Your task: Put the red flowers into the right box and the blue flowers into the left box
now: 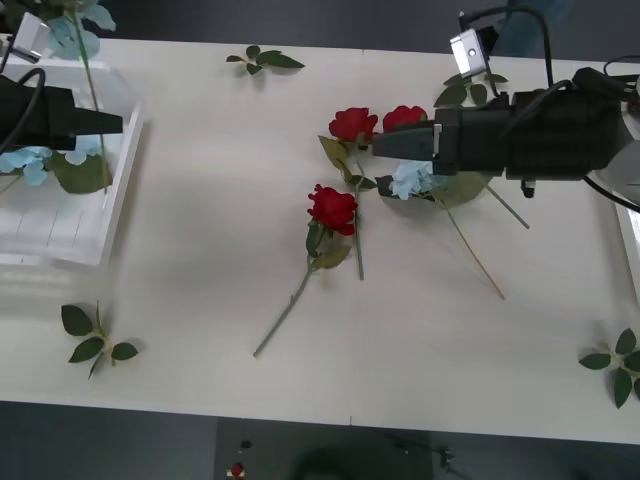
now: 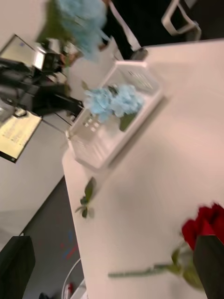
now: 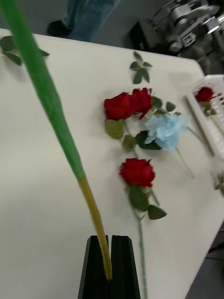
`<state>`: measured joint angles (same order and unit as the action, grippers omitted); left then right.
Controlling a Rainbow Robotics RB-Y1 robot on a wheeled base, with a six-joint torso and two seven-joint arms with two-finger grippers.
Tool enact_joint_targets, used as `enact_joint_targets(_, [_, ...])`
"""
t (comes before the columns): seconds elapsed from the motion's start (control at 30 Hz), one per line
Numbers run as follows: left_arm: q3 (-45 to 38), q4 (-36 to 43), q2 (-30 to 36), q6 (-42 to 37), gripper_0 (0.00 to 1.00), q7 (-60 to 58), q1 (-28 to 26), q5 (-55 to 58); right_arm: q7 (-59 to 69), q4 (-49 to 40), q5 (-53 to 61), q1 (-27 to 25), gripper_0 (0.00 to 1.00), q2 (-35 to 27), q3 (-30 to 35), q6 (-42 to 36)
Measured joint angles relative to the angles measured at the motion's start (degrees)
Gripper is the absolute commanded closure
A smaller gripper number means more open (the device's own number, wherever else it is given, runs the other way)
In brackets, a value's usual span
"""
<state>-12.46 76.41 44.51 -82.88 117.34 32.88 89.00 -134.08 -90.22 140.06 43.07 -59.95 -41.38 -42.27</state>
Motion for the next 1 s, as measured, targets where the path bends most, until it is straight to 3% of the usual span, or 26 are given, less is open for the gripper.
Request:
enact_joint_targets(0.1, [-1.9, 1.1, 3.1, -4.1, 1.0, -2.9, 0.0, -3.7, 3.1, 0.0, -0.8, 2.1, 0.0, -4.7, -5.7, 2.7])
enact_joint_targets(0.2, [-4.0, 1.3, 5.9, -7.0, 1.0, -13.1, 0.0, -7.9, 7.1, 0.4, -4.8, 4.9, 0.0, -7.3, -11.1, 4.3])
enact_joint_targets(0.4, [-8.8, 3.1, 8.8, -11.8, 1.0, -15.3, -0.4, -18.4, 22.1, 6.1, -10.9, 12.6, 0.0, -7.1, -20.3, 6.0])
enact_joint_targets(0.57, [-12.0, 10.4, 8.8, -10.8, 1.0, -15.3, -4.1, -23.6, 32.1, 11.3, -13.1, 20.1, 0.0, -5.8, -27.6, 6.3])
enact_joint_targets(0.7, [-10.9, 19.4, 7.5, -4.9, 1.0, -16.3, -9.6, -26.3, 41.4, 13.9, -13.1, 24.0, 0.0, -5.7, -30.1, 7.0])
enact_joint_targets(0.87, [-10.1, 31.1, 4.8, -2.6, 1.0, -23.3, -16.4, -32.6, 41.6, 20.5, -13.1, 26.5, 0.0, -4.0, -30.2, 4.9])
enact_joint_targets(1.0, [-10.1, 35.7, 4.1, -2.6, 1.0, -26.9, -19.5, -34.8, 41.6, 26.1, -17.0, 27.6, 0.0, -1.4, -30.2, 5.1])
